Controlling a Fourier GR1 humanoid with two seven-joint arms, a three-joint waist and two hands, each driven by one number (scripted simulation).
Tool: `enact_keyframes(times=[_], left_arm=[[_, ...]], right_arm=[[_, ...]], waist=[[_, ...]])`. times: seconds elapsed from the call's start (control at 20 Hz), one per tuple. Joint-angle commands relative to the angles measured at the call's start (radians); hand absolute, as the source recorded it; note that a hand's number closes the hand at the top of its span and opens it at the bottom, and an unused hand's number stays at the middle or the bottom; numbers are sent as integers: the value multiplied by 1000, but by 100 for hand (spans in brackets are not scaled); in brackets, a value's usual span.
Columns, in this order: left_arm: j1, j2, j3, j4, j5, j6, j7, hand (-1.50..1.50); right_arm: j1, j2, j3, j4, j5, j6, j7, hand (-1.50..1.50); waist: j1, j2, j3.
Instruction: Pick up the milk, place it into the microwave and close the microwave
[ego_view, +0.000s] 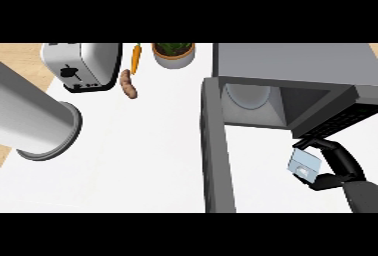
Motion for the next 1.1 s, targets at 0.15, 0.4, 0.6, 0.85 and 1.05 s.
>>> enact_keyframes(times=[0.15, 0.4, 0.6, 0.85, 1.05], left_arm=[[27, -3, 14, -65, 99, 2, 3, -150], [82, -2, 33, -80, 126, -25, -10, -150], [123, 3, 49, -130, 188, -6, 22, -150], [108, 17, 95, -90, 228, -13, 6, -150], [124, 42, 127, -127, 270, 7, 32, -150]], right_arm=[[-44, 34, 44, 74, -7, 163, -180, 150], [-47, 219, -83, 123, -104, -193, -98, 150], [-82, 257, -111, 146, -115, -249, -119, 150], [-146, 312, -90, 151, -75, -329, -92, 150], [-235, 288, -110, 160, -70, -360, -55, 150]], waist=[[-25, 4, 6], [-35, -2, 3], [-42, -2, 3], [-54, -4, 1], [-53, -3, 1]])
